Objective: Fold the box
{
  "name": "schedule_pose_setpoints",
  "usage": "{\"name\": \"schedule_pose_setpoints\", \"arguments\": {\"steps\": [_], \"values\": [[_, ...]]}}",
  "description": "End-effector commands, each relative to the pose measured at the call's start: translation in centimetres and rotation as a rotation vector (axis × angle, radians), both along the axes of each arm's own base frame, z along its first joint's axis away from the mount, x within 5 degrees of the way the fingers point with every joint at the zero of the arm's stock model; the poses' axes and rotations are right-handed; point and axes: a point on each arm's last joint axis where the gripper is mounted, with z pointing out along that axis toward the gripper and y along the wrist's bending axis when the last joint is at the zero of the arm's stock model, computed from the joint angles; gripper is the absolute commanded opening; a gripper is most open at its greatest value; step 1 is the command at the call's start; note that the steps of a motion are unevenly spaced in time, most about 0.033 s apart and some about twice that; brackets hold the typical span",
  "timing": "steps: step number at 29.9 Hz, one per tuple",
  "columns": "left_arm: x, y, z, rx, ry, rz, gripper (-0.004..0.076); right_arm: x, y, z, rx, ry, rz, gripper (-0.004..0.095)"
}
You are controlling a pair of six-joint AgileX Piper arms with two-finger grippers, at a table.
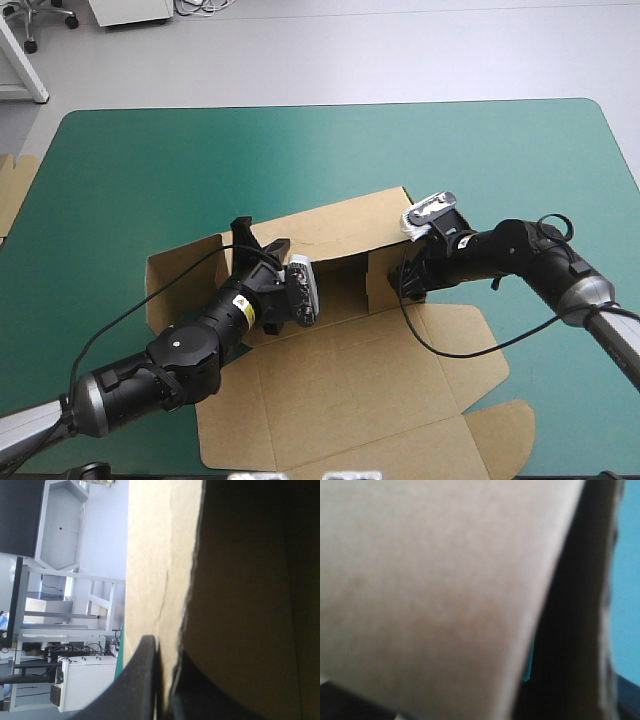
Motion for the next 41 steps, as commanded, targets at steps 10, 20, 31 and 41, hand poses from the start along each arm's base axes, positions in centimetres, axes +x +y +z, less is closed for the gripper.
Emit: {"name": "schedule_pose_setpoints", "arguments": {"steps": [10, 20, 31, 41], "values": [[-0.3, -0.5, 0.0, -0.097, 0.054, 0.008, -0.0010, 1.3, 0.1, 2.5, 0.120, -0.187, -0.107, 0.0677], [-0.3, -0.5, 0.1, -0.113, 0.059, 0.016, -0.0010, 1.3, 0.3, 2.6, 0.162, -0.182, -0.115, 0.0607], [-0.1, -0.2, 0.2, -0.135, 0.045, 0.063, -0.0010, 1.1, 0.2, 1.2, 0.170, -0.185, -0.130, 0.0605], [0.1, 0.0, 0.1, -0.139, 0.047, 0.114, -0.0010, 1.2, 0.1, 1.5, 0.212, -0.305, -0.135, 0.0522]]}}
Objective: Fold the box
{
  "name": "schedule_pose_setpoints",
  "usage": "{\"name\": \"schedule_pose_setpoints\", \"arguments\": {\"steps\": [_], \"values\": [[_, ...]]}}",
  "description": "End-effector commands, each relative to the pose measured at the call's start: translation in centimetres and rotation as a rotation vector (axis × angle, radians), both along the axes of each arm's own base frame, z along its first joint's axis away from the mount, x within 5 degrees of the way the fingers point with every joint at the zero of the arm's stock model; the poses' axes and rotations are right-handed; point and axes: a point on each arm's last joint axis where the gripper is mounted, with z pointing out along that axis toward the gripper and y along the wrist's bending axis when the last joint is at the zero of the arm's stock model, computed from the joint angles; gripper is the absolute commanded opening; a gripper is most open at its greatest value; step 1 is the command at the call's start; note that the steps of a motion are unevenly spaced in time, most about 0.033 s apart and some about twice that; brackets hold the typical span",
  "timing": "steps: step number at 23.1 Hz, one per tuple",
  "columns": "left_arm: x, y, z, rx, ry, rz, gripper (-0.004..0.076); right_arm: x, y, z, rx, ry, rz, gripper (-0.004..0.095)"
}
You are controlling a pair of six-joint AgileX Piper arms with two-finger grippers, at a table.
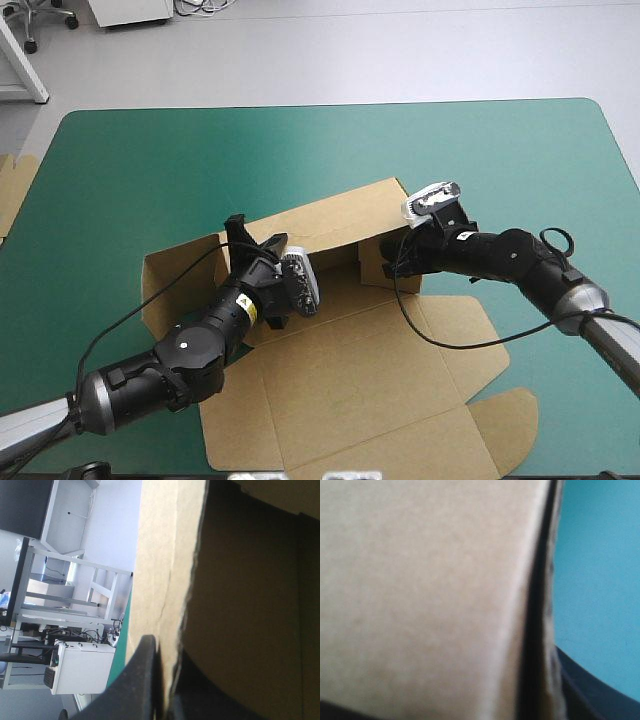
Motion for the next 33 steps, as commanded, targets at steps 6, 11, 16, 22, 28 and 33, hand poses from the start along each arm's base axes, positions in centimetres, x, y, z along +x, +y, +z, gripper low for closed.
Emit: {"name": "schedule_pose_setpoints", "arguments": {"steps": [6, 11, 16, 22, 28, 33], "values": [[0.58, -0.71, -1.14, -0.042, 0.042, 0.072, -0.0010, -0.15, -0.70, 2.14, 0.072, -0.167, -0.090, 0.0522], [0.83, -0.45, -0.81, -0.070, 0.008, 0.116, -0.0010, -0.34, -0.41, 2.11, 0.084, -0.214, -0.119, 0.0522], [0.83, -0.46, -0.79, -0.077, 0.008, 0.119, -0.0010, -0.50, -0.16, 2.09, 0.105, -0.197, -0.103, 0.0415], [0.84, -0.44, -0.77, -0.075, 0.005, 0.120, -0.0010, -0.72, -0.05, 1.75, 0.110, -0.175, -0.088, 0.0066], [0.85, -0.45, -0.75, -0.075, 0.002, 0.118, -0.0010, -0.71, -0.07, 1.75, 0.108, -0.176, -0.089, 0.0026], [0.89, -0.46, -0.66, -0.074, -0.009, 0.116, -0.0010, -0.71, -0.06, 1.76, 0.113, -0.174, -0.092, 0.0024]]}}
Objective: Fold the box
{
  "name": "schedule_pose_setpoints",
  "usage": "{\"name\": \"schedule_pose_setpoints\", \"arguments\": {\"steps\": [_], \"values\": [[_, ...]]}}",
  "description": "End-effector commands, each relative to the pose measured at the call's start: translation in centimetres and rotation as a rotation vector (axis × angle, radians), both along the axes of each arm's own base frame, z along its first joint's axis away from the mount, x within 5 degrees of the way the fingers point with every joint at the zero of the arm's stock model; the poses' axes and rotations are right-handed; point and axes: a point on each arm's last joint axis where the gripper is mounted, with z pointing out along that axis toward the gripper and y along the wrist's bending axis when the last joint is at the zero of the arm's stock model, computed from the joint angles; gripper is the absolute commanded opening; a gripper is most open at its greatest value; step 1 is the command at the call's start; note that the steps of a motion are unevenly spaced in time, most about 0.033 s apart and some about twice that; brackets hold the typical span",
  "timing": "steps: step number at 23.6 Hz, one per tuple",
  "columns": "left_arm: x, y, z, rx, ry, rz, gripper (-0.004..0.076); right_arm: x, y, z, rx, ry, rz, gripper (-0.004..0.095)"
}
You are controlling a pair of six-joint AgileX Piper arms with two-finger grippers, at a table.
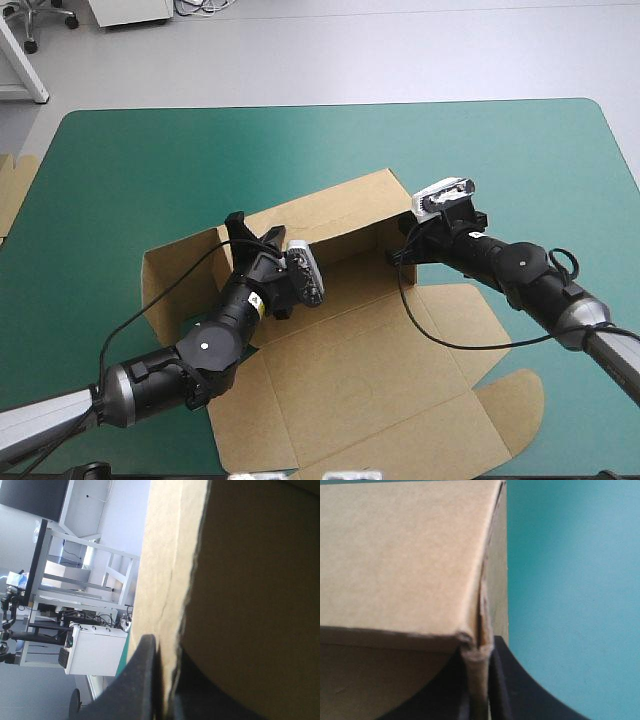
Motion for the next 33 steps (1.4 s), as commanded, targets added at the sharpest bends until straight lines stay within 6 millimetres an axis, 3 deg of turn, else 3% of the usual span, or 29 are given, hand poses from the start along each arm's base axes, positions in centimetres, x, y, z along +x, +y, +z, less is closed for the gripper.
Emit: {"name": "schedule_pose_setpoints", "arguments": {"steps": [1, 8, 10, 13, 17, 20, 23, 29, 30, 33], "values": [[-0.1, 0.0, 0.4, -0.077, 0.024, 0.032, -0.0010, -0.5, 0.2, 1.7, 0.066, -0.018, 0.018, 0.0022], [0.0, -0.1, 0.9, -0.114, 0.019, 0.050, 0.0015, -0.6, 0.2, 1.7, 0.066, -0.017, 0.020, 0.0022], [-0.1, 0.0, 0.8, -0.121, 0.044, 0.064, 0.0107, -0.6, 0.2, 1.7, 0.066, -0.017, 0.020, 0.0022], [0.0, -0.2, 1.3, -0.145, 0.075, 0.079, 0.0321, -0.6, 0.2, 1.7, 0.066, -0.017, 0.020, 0.0022], [-0.1, -0.3, 2.1, -0.175, 0.072, 0.087, 0.0482, -0.5, 0.2, 1.7, 0.065, -0.015, 0.020, 0.0022], [-1.2, -0.7, 2.4, -0.139, 0.051, 0.070, 0.0483, -0.4, 0.3, 1.4, 0.063, -0.008, 0.020, 0.0022], [-4.2, -2.1, 3.4, -0.134, 0.019, -0.027, 0.0482, -0.2, 0.3, 1.1, 0.058, -0.001, 0.016, 0.0022], [-6.4, -1.6, 5.1, -0.145, -0.056, 0.019, 0.0481, -0.2, 0.4, 1.1, 0.060, 0.004, 0.018, 0.0022], [-6.3, -1.2, 5.4, -0.167, -0.060, 0.053, 0.0471, -0.2, 0.4, 1.1, 0.061, 0.006, 0.019, 0.0022], [-6.2, -0.2, 6.8, -0.223, -0.095, 0.143, 0.0344, -0.2, 0.4, 1.1, 0.065, 0.009, 0.019, 0.0022]]}}
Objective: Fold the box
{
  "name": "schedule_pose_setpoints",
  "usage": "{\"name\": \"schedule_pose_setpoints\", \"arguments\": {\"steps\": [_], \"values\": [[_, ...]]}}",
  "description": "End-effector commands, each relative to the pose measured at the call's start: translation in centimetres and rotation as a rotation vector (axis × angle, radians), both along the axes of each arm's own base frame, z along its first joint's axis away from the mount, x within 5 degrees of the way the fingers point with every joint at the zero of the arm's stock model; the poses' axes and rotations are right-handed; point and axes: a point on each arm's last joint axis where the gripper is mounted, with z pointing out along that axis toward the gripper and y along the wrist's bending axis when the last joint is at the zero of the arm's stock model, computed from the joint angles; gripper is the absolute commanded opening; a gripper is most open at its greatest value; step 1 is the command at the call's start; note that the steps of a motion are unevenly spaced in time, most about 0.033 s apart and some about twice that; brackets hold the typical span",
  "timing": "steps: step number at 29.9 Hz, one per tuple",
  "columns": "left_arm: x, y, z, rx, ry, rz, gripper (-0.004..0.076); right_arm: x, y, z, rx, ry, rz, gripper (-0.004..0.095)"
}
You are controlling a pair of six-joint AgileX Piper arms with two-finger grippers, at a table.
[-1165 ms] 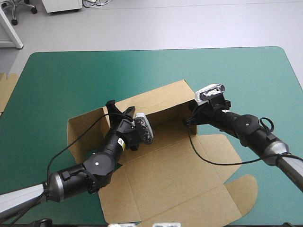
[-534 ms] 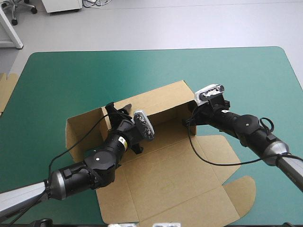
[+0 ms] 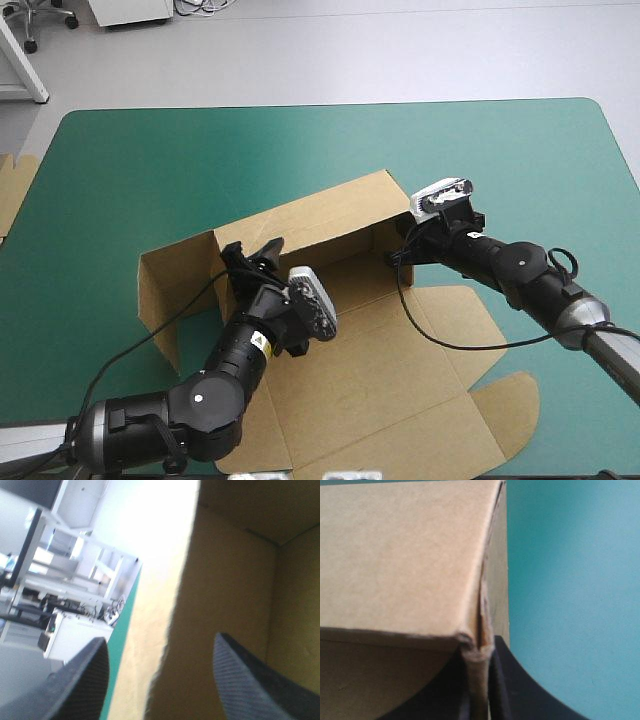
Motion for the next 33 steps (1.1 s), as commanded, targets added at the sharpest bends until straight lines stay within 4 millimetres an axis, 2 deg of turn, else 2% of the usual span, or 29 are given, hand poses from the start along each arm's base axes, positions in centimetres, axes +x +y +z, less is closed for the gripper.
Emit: {"name": "schedule_pose_setpoints", "arguments": {"steps": [1, 2, 4, 7, 10, 14, 18, 22, 24, 27, 33], "values": [[0.1, 1.6, 3.8, -0.112, -0.107, 0.100, 0.0252, -0.2, 0.2, 1.2, 0.062, -0.001, 0.006, 0.0022], [0.1, 1.7, 4.4, -0.133, -0.111, 0.103, 0.0186, -0.2, 0.3, 1.2, 0.063, 0.000, 0.008, 0.0022], [0.0, 2.1, 5.8, -0.190, -0.117, 0.107, 0.0003, -0.2, 0.3, 1.2, 0.064, 0.001, 0.007, 0.0022], [-0.4, 2.4, 7.7, -0.290, -0.045, 0.092, 0.0000, -0.2, 0.3, 1.1, 0.071, 0.009, 0.002, 0.0022], [-0.8, 2.4, 9.2, -0.349, 0.122, 0.043, 0.0000, -0.3, 0.2, 1.0, 0.072, 0.016, 0.002, 0.0022], [-0.4, 3.6, 12.0, -0.438, 0.187, 0.066, 0.0000, -0.3, 0.3, 0.7, 0.070, 0.030, 0.006, 0.0022], [1.1, 6.6, 15.1, -0.514, 0.120, 0.152, 0.0000, -0.4, 0.3, 0.3, 0.070, 0.045, 0.003, 0.0022], [3.0, 10.8, 17.2, -0.577, 0.035, 0.309, 0.0000, -0.4, 0.2, 0.3, 0.069, 0.044, 0.001, 0.0022], [4.1, 12.6, 17.4, -0.568, 0.014, 0.388, 0.0000, -0.4, 0.2, 0.3, 0.069, 0.043, 0.000, 0.0022], [5.8, 15.3, 17.0, -0.644, 0.034, 0.489, 0.0000, -0.4, 0.3, 0.3, 0.069, 0.044, 0.002, 0.0022], [9.8, 20.1, 14.8, -0.839, 0.127, 0.575, 0.0000, -0.4, 0.3, 0.3, 0.069, 0.044, 0.002, 0.0022]]}}
